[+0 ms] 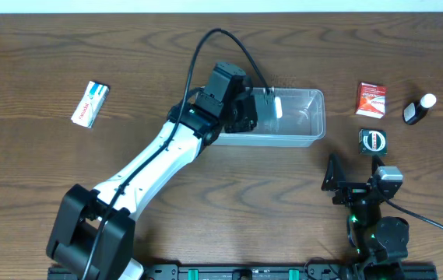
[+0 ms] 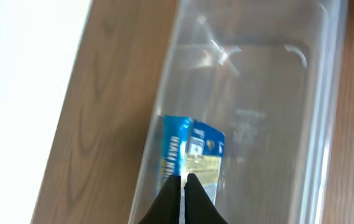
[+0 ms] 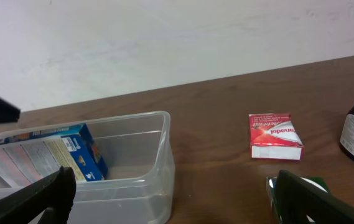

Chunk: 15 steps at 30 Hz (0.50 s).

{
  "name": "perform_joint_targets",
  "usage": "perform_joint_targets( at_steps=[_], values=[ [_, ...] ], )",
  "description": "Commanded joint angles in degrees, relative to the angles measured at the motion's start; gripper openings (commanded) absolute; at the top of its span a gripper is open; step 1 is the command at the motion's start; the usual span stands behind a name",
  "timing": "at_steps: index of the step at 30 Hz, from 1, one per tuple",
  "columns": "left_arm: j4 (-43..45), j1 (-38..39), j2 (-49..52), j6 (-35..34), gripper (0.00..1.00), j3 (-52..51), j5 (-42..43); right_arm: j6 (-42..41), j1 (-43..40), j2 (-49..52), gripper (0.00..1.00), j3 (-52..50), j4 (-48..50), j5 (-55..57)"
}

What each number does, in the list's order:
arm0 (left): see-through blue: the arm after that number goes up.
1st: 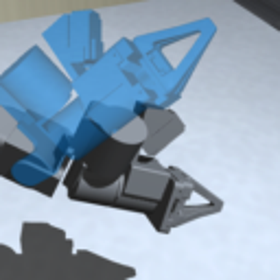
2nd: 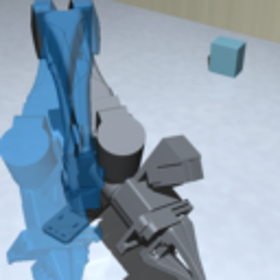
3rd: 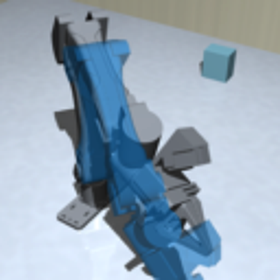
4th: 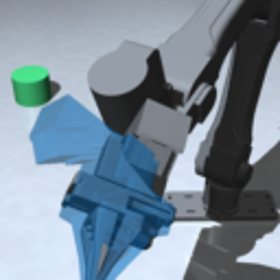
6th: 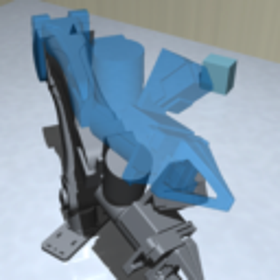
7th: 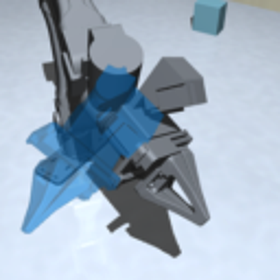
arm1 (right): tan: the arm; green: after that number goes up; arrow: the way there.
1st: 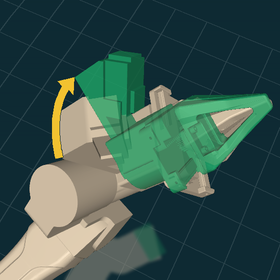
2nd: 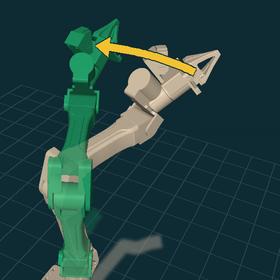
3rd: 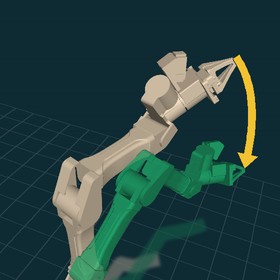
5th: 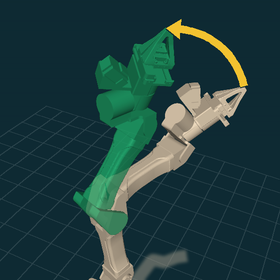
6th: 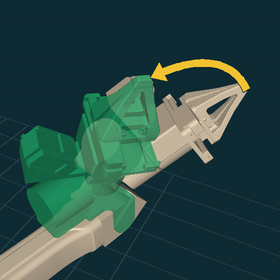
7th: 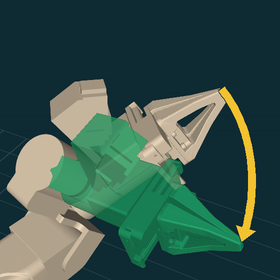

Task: Pack container
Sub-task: 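Lower the blue box into the container and open the left gripper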

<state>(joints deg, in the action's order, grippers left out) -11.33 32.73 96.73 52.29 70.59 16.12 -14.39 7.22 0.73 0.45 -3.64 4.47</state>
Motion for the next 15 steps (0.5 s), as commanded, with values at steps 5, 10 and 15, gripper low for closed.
perform_joint_targets(
  at_steps=[5, 10, 15],
  values=[
    [4.39, -0.35, 2.27, -36.92, 0.06, 0.68, -9.75, 0.76, -0.46, -0.09, 0.99, -0.13, -0.20, 0.00],
    [4.87, -0.35, 4.72, -47.58, 0.06, 0.68, -18.64, 0.76, -0.46, -0.09, 0.99, -0.13, -0.20, -0.02],
    [5.66, -0.35, 5.51, -50.12, 0.06, 0.68, -22.62, 0.76, -0.46, -0.09, 0.99, -0.13, -0.20, 0.00]
  ],
)
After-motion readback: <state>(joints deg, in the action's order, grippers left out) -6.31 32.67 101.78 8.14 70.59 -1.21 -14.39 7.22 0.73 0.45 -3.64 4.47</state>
